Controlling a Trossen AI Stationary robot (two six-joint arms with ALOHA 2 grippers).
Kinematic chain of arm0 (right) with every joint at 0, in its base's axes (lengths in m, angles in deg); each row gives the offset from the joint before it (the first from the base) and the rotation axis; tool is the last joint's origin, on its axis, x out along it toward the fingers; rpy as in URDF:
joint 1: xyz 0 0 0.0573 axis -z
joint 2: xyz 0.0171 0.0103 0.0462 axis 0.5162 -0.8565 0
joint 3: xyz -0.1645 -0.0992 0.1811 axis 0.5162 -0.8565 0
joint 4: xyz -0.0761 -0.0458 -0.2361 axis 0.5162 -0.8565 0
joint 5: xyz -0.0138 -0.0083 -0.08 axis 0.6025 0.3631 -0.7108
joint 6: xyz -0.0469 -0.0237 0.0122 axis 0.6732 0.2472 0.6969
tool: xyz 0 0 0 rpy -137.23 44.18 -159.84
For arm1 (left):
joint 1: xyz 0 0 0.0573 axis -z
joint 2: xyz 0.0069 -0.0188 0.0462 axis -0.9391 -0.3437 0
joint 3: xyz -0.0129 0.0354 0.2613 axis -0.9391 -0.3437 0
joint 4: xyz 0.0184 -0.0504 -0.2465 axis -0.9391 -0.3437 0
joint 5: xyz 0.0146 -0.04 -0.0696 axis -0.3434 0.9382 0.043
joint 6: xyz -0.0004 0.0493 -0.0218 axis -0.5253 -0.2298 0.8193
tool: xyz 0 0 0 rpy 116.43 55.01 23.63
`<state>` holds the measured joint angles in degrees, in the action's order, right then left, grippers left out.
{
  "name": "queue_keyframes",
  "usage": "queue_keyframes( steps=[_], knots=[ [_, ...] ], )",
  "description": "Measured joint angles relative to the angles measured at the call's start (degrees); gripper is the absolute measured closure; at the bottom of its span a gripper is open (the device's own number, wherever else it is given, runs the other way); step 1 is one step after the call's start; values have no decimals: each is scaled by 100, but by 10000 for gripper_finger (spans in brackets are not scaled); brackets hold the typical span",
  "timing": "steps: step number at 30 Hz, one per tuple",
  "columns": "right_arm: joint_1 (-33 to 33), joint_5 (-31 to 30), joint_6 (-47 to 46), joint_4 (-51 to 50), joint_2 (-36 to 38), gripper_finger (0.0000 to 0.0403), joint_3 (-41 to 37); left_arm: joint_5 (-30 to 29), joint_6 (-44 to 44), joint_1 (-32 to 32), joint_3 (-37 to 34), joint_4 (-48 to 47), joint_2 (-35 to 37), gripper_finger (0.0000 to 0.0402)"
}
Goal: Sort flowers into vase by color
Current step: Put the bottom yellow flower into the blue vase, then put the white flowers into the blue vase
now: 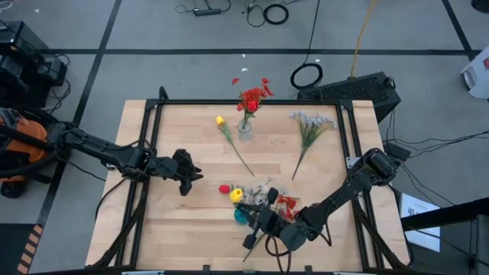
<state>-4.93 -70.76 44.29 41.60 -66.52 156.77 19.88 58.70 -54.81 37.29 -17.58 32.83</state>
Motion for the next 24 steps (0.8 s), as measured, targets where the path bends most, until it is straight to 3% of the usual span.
queue_keyframes(
  steps=[14,19,24],
  knots=[
    [-56,35,-181,-232,462,304,0,-7,11,-1,0,4,0,279],
    [-154,311,-225,-463,921,296,-2,-8,13,-1,0,7,0,279],
    [-208,181,-205,-555,1442,304,-2,-16,15,0,0,8,0,279]
  ],
)
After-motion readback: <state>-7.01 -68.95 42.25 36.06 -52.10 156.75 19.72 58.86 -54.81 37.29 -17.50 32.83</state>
